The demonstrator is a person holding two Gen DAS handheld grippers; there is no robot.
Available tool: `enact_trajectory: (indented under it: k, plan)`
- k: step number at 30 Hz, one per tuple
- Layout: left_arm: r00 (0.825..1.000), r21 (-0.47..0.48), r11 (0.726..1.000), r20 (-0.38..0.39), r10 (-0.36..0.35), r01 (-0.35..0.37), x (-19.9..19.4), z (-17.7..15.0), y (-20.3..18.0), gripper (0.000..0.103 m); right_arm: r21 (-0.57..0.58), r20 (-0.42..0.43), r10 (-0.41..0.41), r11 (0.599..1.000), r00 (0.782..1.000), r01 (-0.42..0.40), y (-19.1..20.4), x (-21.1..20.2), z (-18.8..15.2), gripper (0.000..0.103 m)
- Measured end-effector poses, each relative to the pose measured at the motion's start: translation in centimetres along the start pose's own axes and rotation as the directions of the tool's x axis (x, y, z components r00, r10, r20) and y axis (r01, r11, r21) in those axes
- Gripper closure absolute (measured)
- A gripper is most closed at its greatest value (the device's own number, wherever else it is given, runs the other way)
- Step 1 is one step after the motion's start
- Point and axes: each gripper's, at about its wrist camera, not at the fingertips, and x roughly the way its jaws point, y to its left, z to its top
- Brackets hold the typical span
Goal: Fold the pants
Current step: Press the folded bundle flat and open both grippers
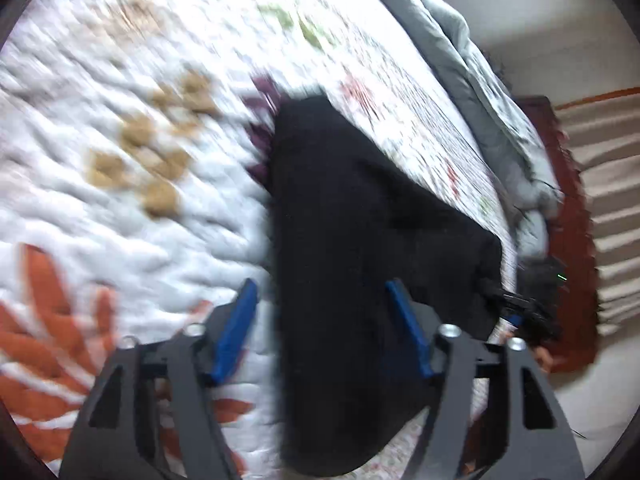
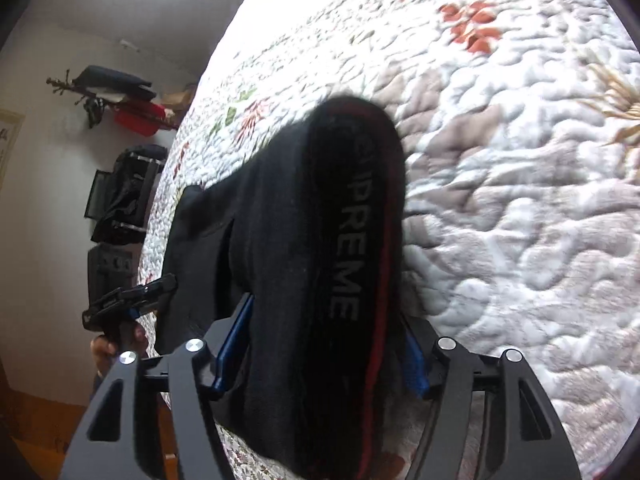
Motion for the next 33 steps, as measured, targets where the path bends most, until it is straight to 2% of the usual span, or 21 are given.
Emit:
enact_trajectory:
  k: [1,2,4,6,7,9,10,13,14,15,16,18,20,22,23,24,25,28,30,33]
  plan:
    - [0.997,0.010,0.999,0.058,0.043,-0.044,-1.3,0.2,-0.5,0.030,0.002,0.059,-0.017,1.000,0.998,0.017,0.2,-1.6,0.3,0.037]
    - [0.993,0.036,0.999,0.115,0.028,-0.033,-2.8,0.4,-1.2,0.030,-0.002,0.111,-0.030,1.000,0.993,0.031,0.7,-3.1,0.6,0.038]
    - [0.984,0.067,0.997,0.172,-0.037,0.026,-4.5,0.8,-2.5,0.030,-0.034,0.198,-0.014,0.999,0.980,0.021,2.4,-5.4,1.3,0.043]
    - [0.968,0.109,0.986,0.200,-0.149,0.129,-5.1,1.4,-4.1,0.024,-0.079,0.225,0.047,0.996,0.973,-0.030,4.8,-6.1,2.1,0.050]
    - [0.959,0.125,0.972,0.178,-0.219,0.199,-4.5,2.0,-5.1,0.023,-0.094,0.220,0.060,0.995,0.974,-0.040,5.5,-5.9,2.3,0.050]
    - [0.939,0.101,0.943,0.106,-0.326,0.316,-2.1,2.8,-6.4,0.022,-0.079,0.152,0.089,0.994,0.984,-0.077,6.6,-3.0,3.2,0.054]
    - [0.937,0.086,0.939,0.086,-0.340,0.333,-0.9,3.2,-6.6,0.022,-0.057,0.129,0.082,0.996,0.988,-0.075,6.6,-1.7,3.4,0.055]
    - [0.950,0.025,0.951,0.057,-0.308,0.307,2.5,3.8,-6.1,0.023,0.035,0.107,0.047,0.998,0.993,-0.051,4.2,1.7,4.0,0.060]
    - [0.956,-0.011,0.957,0.038,-0.290,0.291,3.8,3.9,-5.7,0.023,0.063,0.105,0.036,0.997,0.994,-0.043,2.9,2.3,4.1,0.073]
    - [0.963,-0.025,0.963,0.028,-0.269,0.269,4.5,4.0,-5.0,0.027,0.089,0.098,0.024,0.995,0.995,-0.033,1.1,2.8,4.1,0.094]
    - [0.967,-0.030,0.967,0.022,-0.254,0.254,4.8,4.0,-4.5,0.029,0.110,0.091,0.016,0.994,0.996,-0.026,-0.5,3.0,4.0,0.103]
    - [0.964,-0.039,0.963,0.015,-0.265,0.265,4.8,4.3,-3.5,0.030,0.139,0.082,0.069,0.987,0.994,-0.080,-2.7,3.5,3.6,0.103]
    - [0.962,-0.050,0.960,0.006,-0.275,0.275,4.3,4.5,-3.5,0.030,0.110,0.076,0.066,0.991,0.995,-0.074,-2.0,3.4,3.8,0.103]
    - [0.966,-0.038,0.965,0.012,-0.257,0.258,2.9,4.1,-3.5,0.025,0.097,0.076,0.075,0.992,0.994,-0.082,-1.3,2.8,3.8,0.103]
    - [0.971,-0.008,0.971,0.030,-0.237,0.238,1.7,3.6,-4.0,0.023,0.082,0.086,0.092,0.992,0.992,-0.099,-0.5,1.9,3.8,0.099]
    - [0.973,0.031,0.973,0.044,-0.229,0.227,0.6,3.0,-4.5,0.023,0.056,0.101,0.099,0.993,0.990,-0.105,0.6,0.8,3.5,0.089]
    - [0.973,0.077,0.973,0.059,-0.223,0.218,-0.7,2.1,-5.2,0.023,0.033,0.109,0.102,0.994,0.989,-0.106,1.3,-0.2,3.0,0.084]
    - [0.967,0.188,0.956,0.079,-0.243,0.225,-4.1,-1.8,-6.5,0.021,-0.053,0.120,0.158,0.987,0.980,-0.152,3.7,-3.3,0.2,0.083]
    - [0.962,0.203,0.947,0.069,-0.265,0.247,-4.6,-4.1,-6.6,0.018,-0.066,0.104,0.179,0.983,0.978,-0.173,4.4,-4.1,-1.8,0.083]
    - [0.966,0.180,0.951,0.020,-0.258,0.251,-2.5,-6.4,-5.7,0.019,-0.039,0.049,0.171,0.985,0.984,-0.169,2.5,-2.8,-4.4,0.083]
